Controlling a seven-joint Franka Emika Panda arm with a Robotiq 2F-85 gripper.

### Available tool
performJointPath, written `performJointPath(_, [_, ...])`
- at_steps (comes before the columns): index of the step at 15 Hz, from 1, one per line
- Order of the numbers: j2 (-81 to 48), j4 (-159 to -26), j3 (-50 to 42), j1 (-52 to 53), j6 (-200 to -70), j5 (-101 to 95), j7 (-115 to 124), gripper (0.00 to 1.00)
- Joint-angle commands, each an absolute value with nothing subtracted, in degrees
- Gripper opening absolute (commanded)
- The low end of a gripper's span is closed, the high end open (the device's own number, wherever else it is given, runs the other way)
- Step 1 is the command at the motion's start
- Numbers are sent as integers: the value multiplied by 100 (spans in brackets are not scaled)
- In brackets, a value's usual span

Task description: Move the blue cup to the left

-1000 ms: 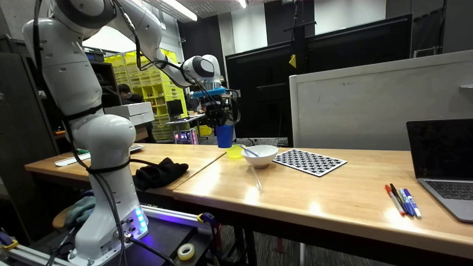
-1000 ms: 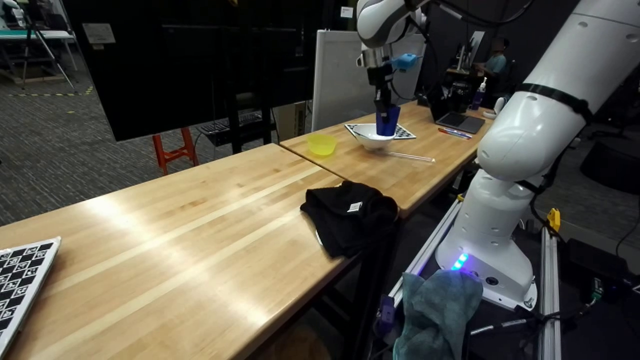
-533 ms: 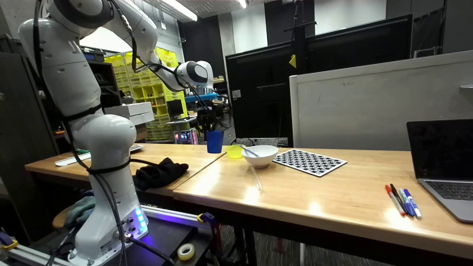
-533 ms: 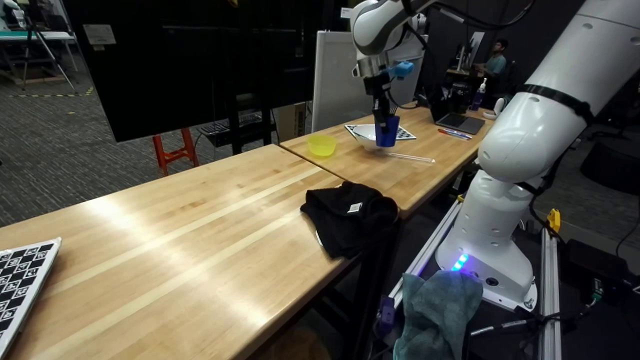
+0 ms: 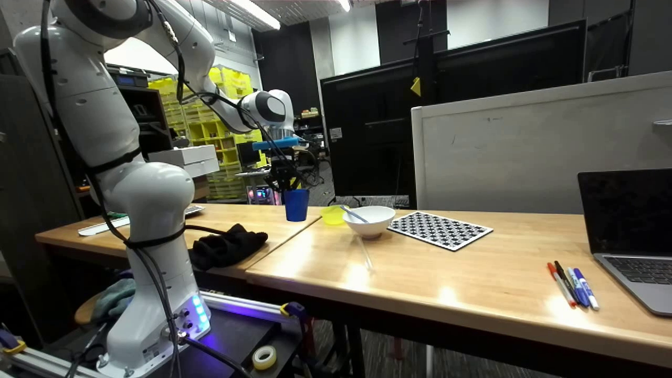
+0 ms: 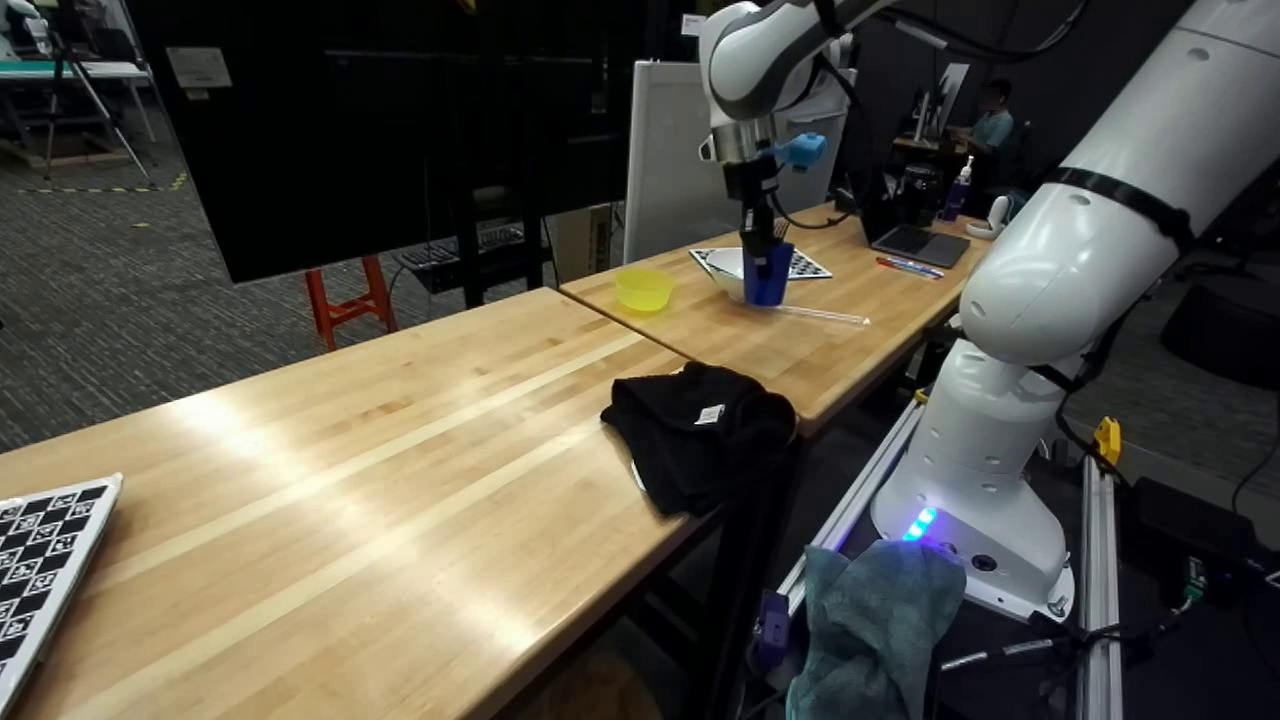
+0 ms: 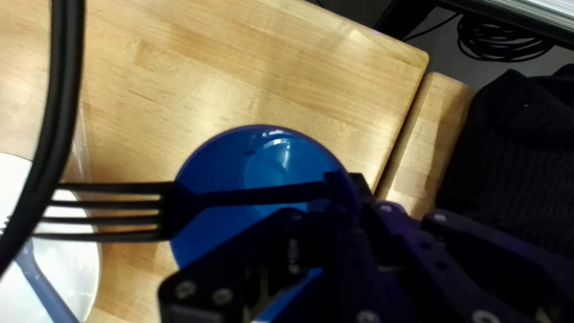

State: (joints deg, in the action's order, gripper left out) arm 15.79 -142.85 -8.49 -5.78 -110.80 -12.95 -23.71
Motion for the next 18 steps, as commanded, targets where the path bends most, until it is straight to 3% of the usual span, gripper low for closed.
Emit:
performJointPath(1, [1870, -14723, -885, -574, -11633, -1316, -2282, 1])
performJointPath(15, [1332, -15203, -1174, -973, -13069, -1968, -2325, 1])
performJointPath(16, [1413, -15206, -1178, -1010, -12993, -2017, -2328, 30])
performJointPath(18, [1656, -15219, -1186, -1099, -12801, -2137, -2296, 34])
